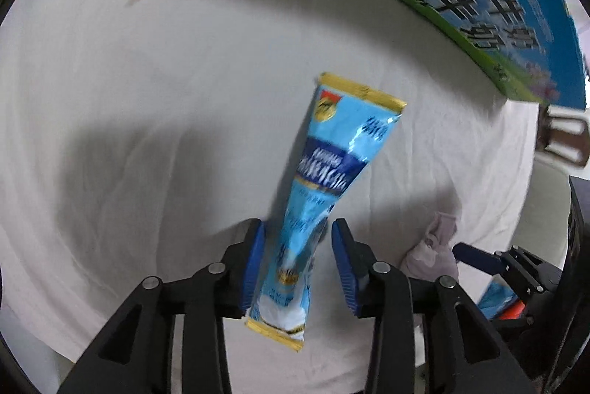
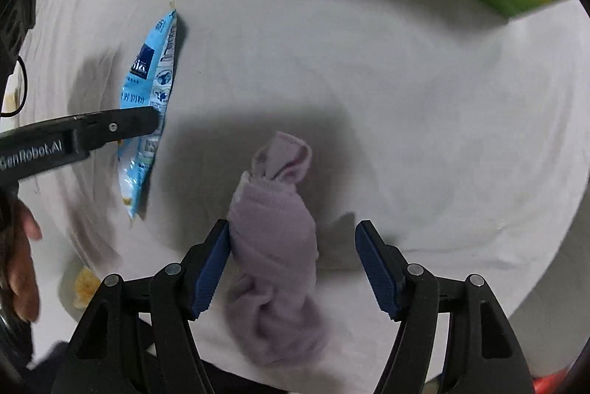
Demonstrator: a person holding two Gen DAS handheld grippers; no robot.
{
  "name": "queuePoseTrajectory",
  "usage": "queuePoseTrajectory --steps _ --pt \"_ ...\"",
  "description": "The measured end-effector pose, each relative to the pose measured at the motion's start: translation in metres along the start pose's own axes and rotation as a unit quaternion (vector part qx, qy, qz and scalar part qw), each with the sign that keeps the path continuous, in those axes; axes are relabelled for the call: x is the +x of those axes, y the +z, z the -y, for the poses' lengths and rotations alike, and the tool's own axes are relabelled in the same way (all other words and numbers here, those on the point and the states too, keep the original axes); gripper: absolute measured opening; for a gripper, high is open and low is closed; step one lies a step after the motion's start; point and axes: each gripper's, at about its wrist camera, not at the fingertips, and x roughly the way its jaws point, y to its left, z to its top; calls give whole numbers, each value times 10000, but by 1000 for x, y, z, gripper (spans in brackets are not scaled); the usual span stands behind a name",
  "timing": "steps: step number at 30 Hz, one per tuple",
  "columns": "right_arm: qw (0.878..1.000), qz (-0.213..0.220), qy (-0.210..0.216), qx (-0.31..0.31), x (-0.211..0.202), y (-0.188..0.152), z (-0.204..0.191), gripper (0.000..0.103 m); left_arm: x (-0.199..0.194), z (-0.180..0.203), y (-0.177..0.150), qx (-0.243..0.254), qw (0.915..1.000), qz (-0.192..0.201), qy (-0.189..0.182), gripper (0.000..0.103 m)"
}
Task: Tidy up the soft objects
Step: 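Grasp the blue Nestle tube with the left tool while the right tool grasps the lilac cloth, then carry the blue tube and lilac cloth over the box with both tools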
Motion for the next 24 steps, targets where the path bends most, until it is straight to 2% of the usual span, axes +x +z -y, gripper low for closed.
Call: queuePoseTrajectory --steps 2,3,4,5,6,7,9,12,16,20,24 --pt "9989 -14 263 400 6 -1 7 70 -4 17 2 208 9993 93 308 36" --pt "9980 -8 342 528 6 -1 7 66 -4 24 3 361 9980 171 500 36" --pt "9961 -34 494 729 10 -3 10 57 -3 27 2 457 9970 226 586 35" --pt "9947 -25 561 856 10 -9 14 55 -2 34 3 593 9951 289 730 32" --pt "9945 35 542 893 8 -10 14 44 0 40 2 697 9935 334 832 27" --pt "9936 21 576 968 8 -12 13 44 1 45 1 804 9922 363 881 21" --pt "9922 69 519 1136 6 -17 11 43 -2 45 0 867 9910 428 921 20" --pt "9896 220 499 1328 -4 -26 15 43 -13 70 7 827 9915 514 859 20" --pt "9868 447 562 1451 -24 -40 19 42 -37 68 -14 821 9920 642 706 19" --pt "9832 706 633 1563 -54 -51 33 42 -66 68 -22 796 9922 805 513 18" --pt "9786 1033 770 1603 -87 -58 27 42 -107 80 -25 882 9902 1050 275 18"
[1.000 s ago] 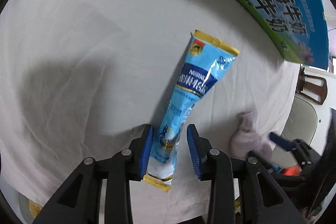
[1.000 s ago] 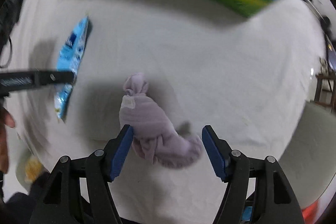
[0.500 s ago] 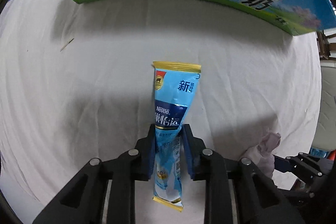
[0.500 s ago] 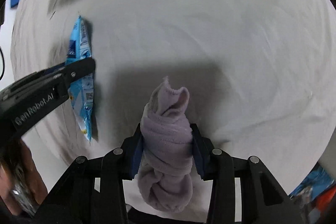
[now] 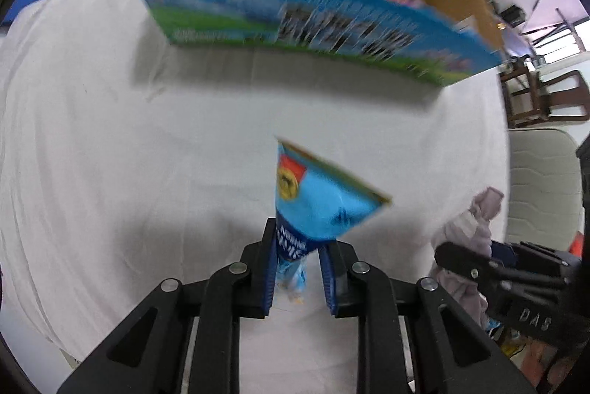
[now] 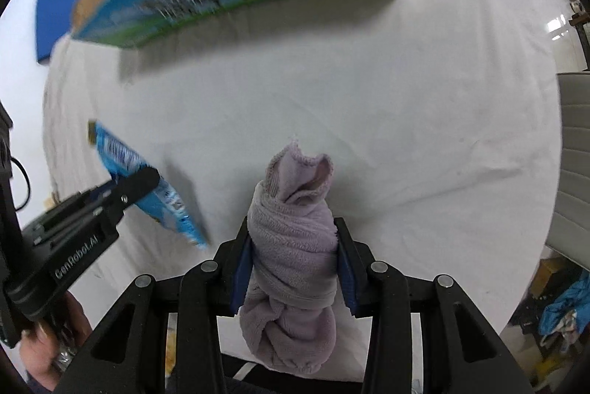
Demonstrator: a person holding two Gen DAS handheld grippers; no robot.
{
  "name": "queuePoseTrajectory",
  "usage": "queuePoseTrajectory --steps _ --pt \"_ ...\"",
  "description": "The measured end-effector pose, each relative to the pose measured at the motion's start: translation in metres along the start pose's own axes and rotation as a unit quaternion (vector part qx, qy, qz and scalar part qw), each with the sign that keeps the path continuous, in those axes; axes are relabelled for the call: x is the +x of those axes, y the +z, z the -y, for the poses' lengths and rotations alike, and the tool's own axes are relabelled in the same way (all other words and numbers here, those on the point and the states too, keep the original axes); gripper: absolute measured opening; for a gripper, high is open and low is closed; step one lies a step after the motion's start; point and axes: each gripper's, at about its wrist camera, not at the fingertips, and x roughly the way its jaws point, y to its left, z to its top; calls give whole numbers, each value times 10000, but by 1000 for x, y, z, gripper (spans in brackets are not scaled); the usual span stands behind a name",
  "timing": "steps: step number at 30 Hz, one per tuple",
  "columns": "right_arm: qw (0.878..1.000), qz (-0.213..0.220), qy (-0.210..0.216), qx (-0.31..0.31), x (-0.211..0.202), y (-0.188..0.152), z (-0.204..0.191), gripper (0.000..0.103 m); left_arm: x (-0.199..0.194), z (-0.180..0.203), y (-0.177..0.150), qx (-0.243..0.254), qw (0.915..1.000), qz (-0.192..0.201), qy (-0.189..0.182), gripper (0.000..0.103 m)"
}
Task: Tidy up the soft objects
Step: 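Carry the blue tube and lilac cloth over the box with both tools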
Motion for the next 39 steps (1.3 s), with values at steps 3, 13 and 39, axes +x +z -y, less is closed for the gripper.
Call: queuePoseTrajectory --steps 3,13,39 --pt "9996 252 142 -23 -32 6 -1 42 -37 2 3 81 9995 287 -131 18" --pt "9919 1161 378 -358 -133 42 -39 42 -127 36 75 376 9917 1201 -274 18" --pt "9916 1102 -469 -496 -37 229 -95 42 -28 -56 230 -1216 9905 383 -512 18"
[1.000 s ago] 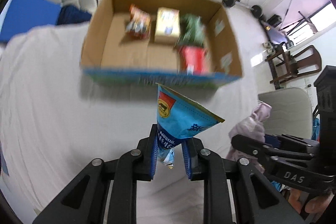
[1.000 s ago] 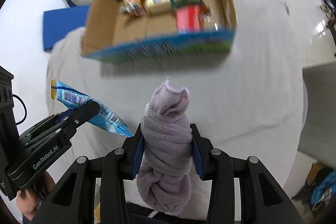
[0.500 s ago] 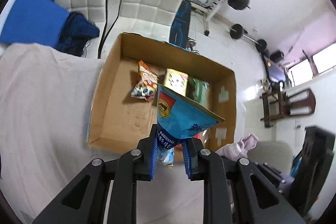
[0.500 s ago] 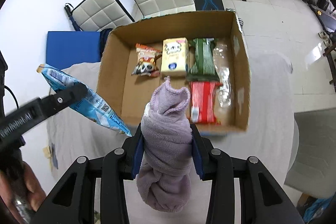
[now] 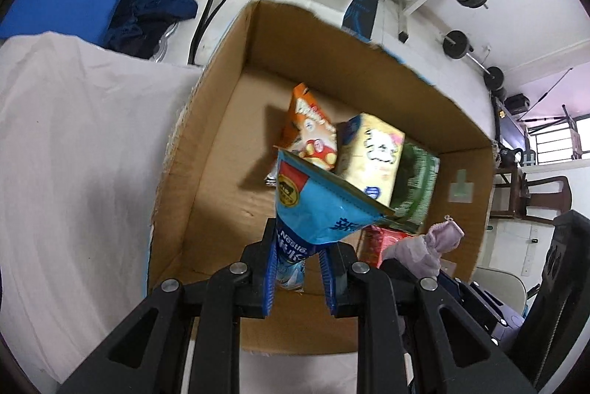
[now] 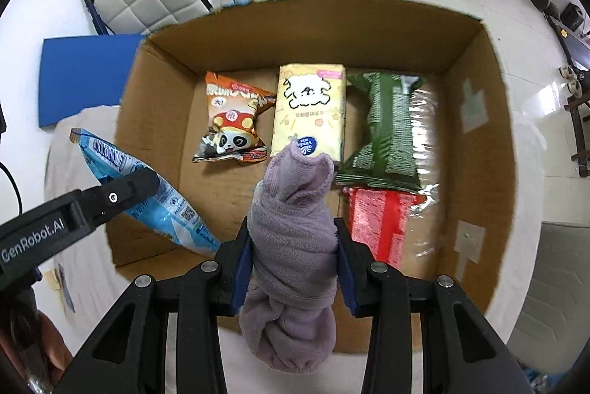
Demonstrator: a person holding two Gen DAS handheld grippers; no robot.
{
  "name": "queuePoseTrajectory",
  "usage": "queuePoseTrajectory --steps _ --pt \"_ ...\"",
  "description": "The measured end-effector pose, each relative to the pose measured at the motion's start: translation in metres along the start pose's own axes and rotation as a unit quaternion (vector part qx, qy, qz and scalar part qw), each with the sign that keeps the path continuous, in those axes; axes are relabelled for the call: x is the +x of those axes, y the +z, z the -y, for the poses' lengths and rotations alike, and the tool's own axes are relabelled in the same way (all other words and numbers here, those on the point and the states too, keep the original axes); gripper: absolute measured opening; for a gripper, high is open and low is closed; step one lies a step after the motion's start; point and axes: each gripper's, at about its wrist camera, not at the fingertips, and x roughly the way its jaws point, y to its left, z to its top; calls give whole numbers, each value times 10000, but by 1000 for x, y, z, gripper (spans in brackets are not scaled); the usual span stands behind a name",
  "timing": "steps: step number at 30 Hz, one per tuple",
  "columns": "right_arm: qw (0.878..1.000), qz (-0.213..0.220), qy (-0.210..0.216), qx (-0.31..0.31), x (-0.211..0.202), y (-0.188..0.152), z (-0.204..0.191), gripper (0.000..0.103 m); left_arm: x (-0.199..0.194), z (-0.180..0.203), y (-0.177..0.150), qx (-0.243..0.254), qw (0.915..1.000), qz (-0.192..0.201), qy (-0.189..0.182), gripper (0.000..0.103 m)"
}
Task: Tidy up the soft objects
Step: 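Carry the blue tube and lilac cloth over the box with both tools, then open both tools to drop the blue tube and lilac cloth into the box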
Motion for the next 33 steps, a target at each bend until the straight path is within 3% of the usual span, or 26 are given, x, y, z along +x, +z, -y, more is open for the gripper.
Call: queuePoseTrajectory --steps 8,12,15,17,21,22,23,25,27,33 --pt "9981 -600 129 -23 51 8 1 48 20 -3 4 59 9984 -183 530 26" --pt "9983 -575 29 24 55 7 8 51 19 0 3 232 9967 -114 765 30" --pt "9985 -533 -77 32 51 5 13 58 15 5 0 373 9953 -6 895 39" --pt "9988 -457 -190 35 46 2 17 64 12 10 -3 501 9939 86 981 53" --pt "9984 -342 -448 42 38 -5 25 65 6 17 -10 691 9906 322 1132 77" --pt "9982 -303 -520 52 36 -7 28 71 6 18 -11 721 9900 354 1161 90" --pt "9978 -281 -599 62 35 -9 30 76 6 20 -14 790 9886 395 1223 95" --pt "9972 -178 -714 92 29 -13 36 93 7 23 -17 861 9856 473 1379 95" --pt "9970 -122 -752 137 26 -15 40 98 9 25 -21 942 9835 519 1458 97" --pt "9954 -66 -936 200 20 -18 51 99 18 26 -30 1053 9820 484 1492 98"
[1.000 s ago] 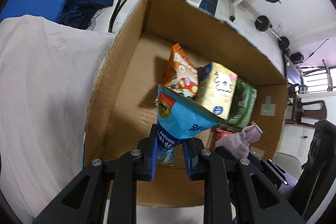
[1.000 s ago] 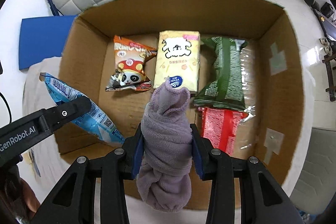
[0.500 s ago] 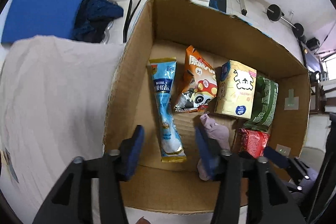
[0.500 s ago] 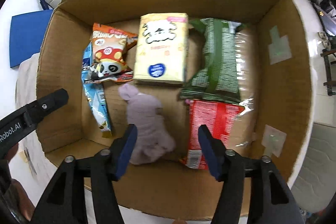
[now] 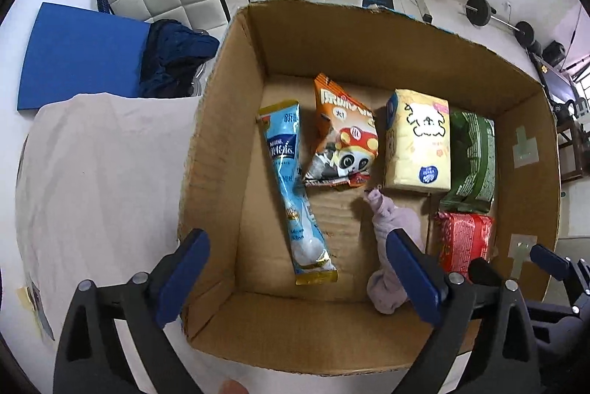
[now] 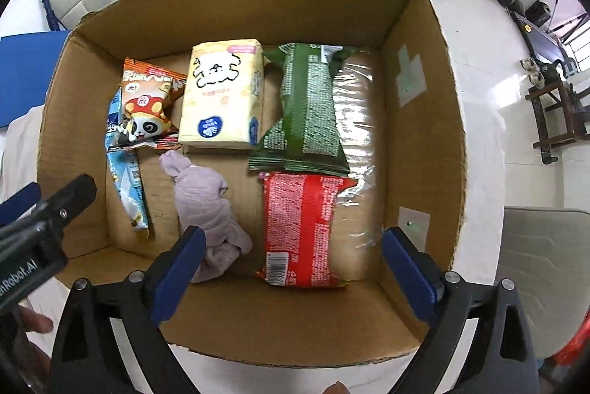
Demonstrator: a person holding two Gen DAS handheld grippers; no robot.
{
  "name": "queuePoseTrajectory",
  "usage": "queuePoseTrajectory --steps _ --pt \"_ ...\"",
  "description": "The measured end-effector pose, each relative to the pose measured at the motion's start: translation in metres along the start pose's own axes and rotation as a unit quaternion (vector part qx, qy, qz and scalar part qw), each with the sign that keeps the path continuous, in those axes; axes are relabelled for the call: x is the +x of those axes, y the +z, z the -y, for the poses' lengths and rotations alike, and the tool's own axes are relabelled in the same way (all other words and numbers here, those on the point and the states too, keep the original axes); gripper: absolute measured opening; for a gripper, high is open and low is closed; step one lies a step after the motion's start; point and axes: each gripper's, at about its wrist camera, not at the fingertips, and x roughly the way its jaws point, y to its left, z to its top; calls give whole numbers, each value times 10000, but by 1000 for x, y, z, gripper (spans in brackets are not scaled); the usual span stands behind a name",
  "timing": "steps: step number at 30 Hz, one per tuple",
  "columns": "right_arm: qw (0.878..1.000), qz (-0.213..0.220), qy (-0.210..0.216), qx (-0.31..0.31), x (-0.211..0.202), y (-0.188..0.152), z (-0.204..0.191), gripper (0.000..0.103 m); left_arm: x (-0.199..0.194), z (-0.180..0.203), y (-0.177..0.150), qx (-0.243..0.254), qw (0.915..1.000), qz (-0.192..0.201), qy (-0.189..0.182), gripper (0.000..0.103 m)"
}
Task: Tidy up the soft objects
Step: 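Open both tools to drop the blue tube and lilac cloth into the box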
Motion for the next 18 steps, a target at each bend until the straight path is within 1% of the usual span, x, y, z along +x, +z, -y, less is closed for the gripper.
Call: queuePoseTrajectory --steps 8,13,18 --pt "9999 102 -25 32 -10 -11 1 99 -13 2 -8 43 9999 99 9 98" --pt "9997 232 -15 51 -25 -18 3 99 -42 6 -18 108 9994 334 -72 98" --pt "9988 479 -4 37 -57 -35 6 99 -84 8 -41 231 9972 704 -62 98"
